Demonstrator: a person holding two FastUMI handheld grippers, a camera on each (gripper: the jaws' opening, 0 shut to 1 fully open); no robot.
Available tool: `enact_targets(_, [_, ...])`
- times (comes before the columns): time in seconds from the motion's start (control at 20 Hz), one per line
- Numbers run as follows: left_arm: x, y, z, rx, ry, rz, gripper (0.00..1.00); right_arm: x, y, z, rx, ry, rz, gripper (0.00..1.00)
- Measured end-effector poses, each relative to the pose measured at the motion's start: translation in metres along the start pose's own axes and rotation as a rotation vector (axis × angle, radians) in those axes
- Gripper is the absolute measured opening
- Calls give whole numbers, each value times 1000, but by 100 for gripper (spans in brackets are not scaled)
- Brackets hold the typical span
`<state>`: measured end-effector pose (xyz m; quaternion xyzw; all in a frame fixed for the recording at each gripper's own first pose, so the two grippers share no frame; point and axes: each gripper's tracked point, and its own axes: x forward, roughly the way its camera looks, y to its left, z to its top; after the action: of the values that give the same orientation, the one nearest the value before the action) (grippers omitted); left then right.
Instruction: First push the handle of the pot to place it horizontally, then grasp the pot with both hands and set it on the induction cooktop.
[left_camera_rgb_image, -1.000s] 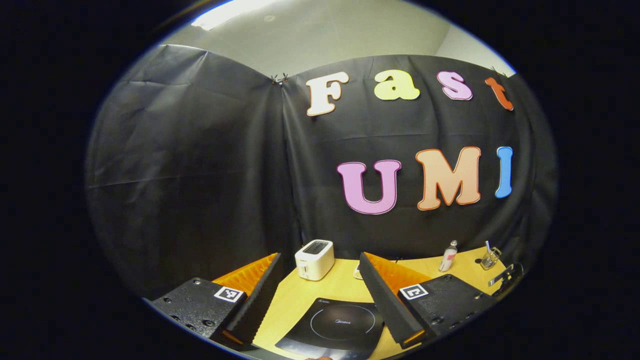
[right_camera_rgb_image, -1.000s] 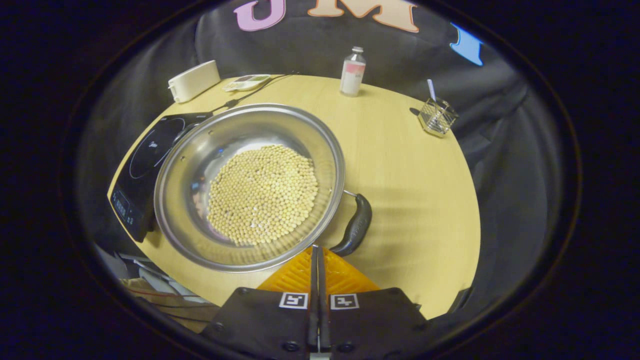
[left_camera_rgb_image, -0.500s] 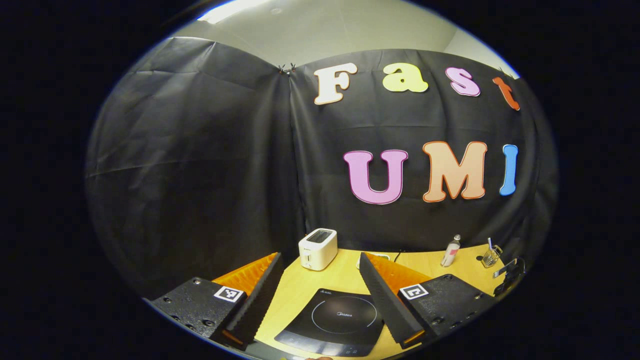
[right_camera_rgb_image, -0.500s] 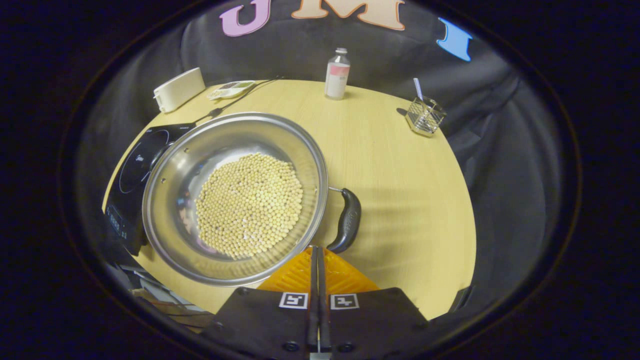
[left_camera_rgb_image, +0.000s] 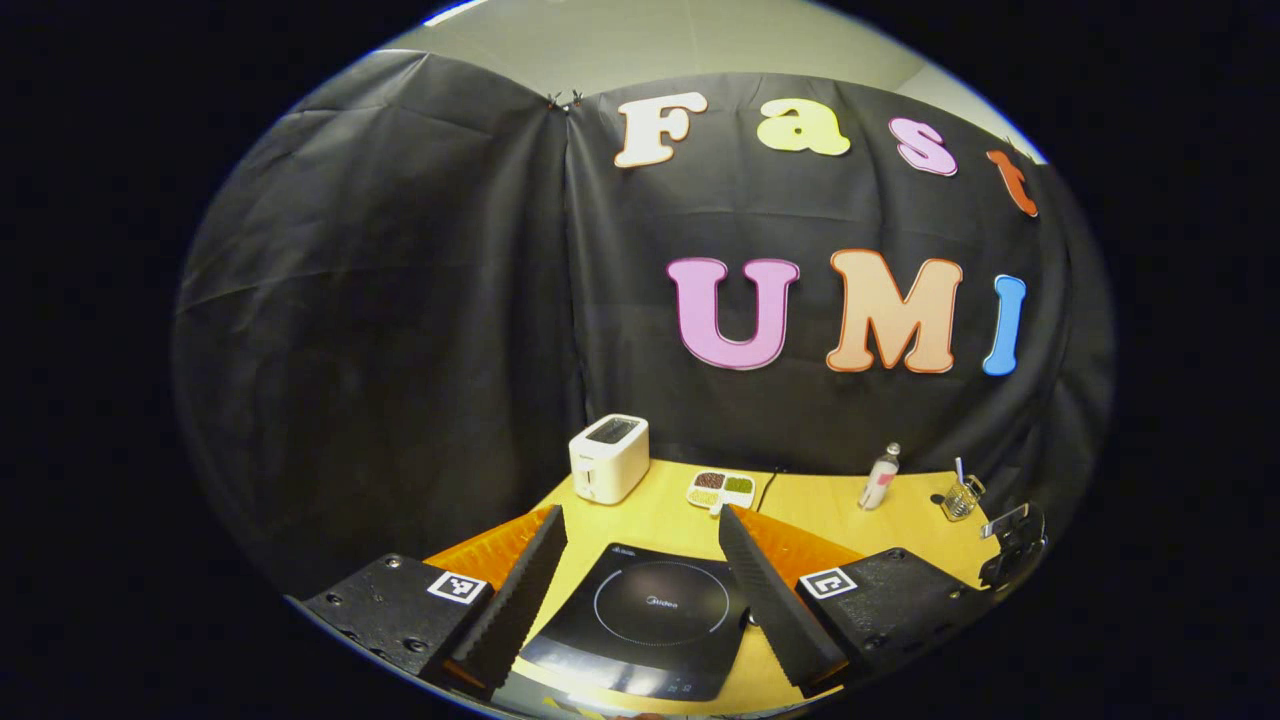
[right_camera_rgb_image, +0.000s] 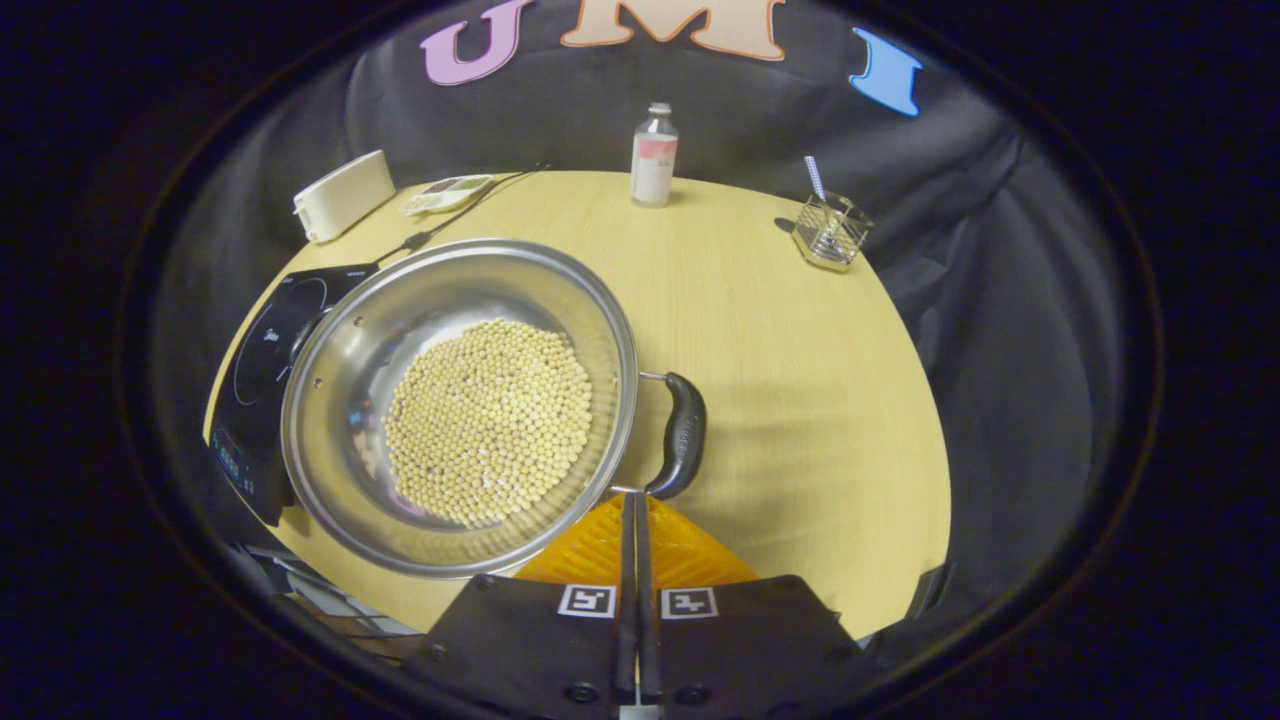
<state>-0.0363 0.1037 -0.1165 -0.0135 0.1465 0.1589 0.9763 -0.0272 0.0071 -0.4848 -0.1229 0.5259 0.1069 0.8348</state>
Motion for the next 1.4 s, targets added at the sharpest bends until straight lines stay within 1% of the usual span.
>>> enact_targets(0.05, [3, -2, -7, -4, 18, -7, 99, -2, -1, 0, 3, -6, -2, 3])
enact_targets(0.15, [8, -5, -18, -13, 49, -16, 98, -7, -2, 0, 16, -15, -3, 3])
enact_targets(0.2, [11, -11, -21, -19, 59, -28, 100, -9, -2, 0, 25, -18, -3, 4])
enact_targets(0.3, [16, -20, -32, -26, 85, -56, 97, -14, -3, 1, 41, -29, -2, 3])
enact_targets(0.35, [20, -22, -37, -25, 100, -56, 93, -17, -3, 3, 46, -36, -2, 3])
enact_targets(0.45, [27, -29, -45, -21, 124, -63, 93, -23, -4, 5, 62, -51, 0, 3])
enact_targets(0.5, [30, -34, -49, -23, 138, -75, 96, -25, -4, 7, 76, -58, 2, 3])
enact_targets(0.65, [38, -46, -63, -45, 176, -104, 96, -30, -4, 11, 102, -80, 5, 4])
enact_targets(0.8, [48, -61, -74, -59, 202, -141, 96, -36, -3, 16, 118, -108, 17, 2])
enact_targets(0.85, [51, -65, -80, -50, 218, -153, 96, -37, -3, 18, 120, -118, 15, 2])
enact_targets(0.9, [56, -69, -85, -36, 233, -162, 96, -38, -6, 19, 120, -124, 9, 4])
enact_targets(1.05, [67, -84, -104, -9, 277, -198, 96, -40, -5, 24, 134, -141, 18, 4])
enact_targets(1.15, [74, -97, -119, -5, 321, -227, 97, -41, -9, 28, 138, -152, 10, 3])
enact_targets(1.3, [90, -112, -136, 21, 351, -257, 97, -43, -13, 36, 158, -171, 14, 3])
enact_targets(1.4, [98, -119, -151, 46, 382, -278, 97, -42, -20, 42, 164, -182, 2, 8])
